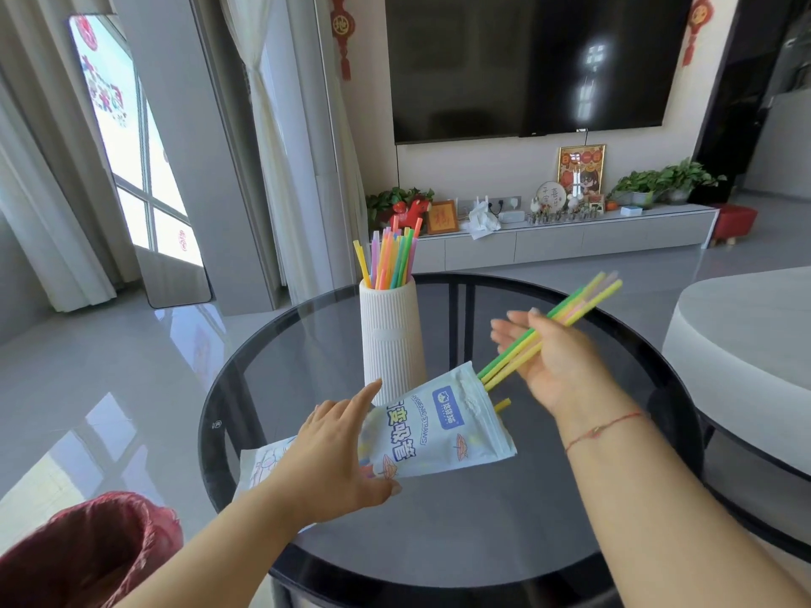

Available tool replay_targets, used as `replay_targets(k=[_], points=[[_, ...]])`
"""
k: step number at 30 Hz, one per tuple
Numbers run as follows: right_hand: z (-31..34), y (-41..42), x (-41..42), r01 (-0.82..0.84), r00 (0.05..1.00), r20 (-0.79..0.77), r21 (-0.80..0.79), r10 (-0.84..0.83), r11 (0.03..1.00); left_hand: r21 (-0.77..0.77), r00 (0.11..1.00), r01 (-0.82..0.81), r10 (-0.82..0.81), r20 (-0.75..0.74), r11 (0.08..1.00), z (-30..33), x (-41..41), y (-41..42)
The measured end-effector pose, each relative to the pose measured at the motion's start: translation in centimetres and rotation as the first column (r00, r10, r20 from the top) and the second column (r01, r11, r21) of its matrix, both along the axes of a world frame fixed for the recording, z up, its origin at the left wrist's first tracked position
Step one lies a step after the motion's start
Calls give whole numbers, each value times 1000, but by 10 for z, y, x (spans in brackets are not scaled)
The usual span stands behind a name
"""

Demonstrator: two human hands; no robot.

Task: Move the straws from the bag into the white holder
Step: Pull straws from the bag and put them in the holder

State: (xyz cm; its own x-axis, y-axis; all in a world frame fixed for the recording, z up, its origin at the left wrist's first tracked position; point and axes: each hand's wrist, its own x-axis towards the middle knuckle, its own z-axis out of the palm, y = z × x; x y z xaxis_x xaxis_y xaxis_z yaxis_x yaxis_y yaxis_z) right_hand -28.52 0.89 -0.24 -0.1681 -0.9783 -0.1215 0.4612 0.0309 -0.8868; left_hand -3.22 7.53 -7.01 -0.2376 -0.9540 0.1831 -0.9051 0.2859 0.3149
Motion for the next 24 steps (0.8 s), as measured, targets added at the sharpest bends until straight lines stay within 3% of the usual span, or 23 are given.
replay_targets(k=[5, 11, 15, 17, 18, 19, 20, 22, 24], points=[[31, -24, -12, 89, 996, 8, -28, -88, 996, 19, 986, -6, 3, 164, 1000, -7, -7, -4], [60, -37, -19, 136, 978, -139, -149, -157, 979, 80, 959, 44, -65, 275, 996, -17, -15, -8], [75, -35, -16, 138, 969, -163, -258, -184, 956, 95, 990, 40, -52, 129, 995, -13, -23, -10], [81, -30, -9, 100, 988, -80, -296, -129, 950, 175, 982, -1, 35, -188, 985, -1, -34, -7], [83, -26, -4, 73, 995, -42, -310, -90, 948, 259, 904, -6, 116, -410, 966, 6, -40, -7], [84, -23, 4, 42, 999, -17, -321, -51, 946, 351, 751, 19, 219, -623, 936, 13, -47, -7], [84, -20, 12, 9, 1000, -5, -333, -11, 943, 439, 534, 81, 333, -777, 895, 18, -53, -10], [79, -14, 33, -63, 998, -7, -356, 64, 932, 519, 96, 273, 514, -852, 810, 29, -62, -16], [72, -11, 50, -120, 993, -44, -363, 111, 924, 478, -151, 395, 568, -809, 785, 40, -65, -22]])
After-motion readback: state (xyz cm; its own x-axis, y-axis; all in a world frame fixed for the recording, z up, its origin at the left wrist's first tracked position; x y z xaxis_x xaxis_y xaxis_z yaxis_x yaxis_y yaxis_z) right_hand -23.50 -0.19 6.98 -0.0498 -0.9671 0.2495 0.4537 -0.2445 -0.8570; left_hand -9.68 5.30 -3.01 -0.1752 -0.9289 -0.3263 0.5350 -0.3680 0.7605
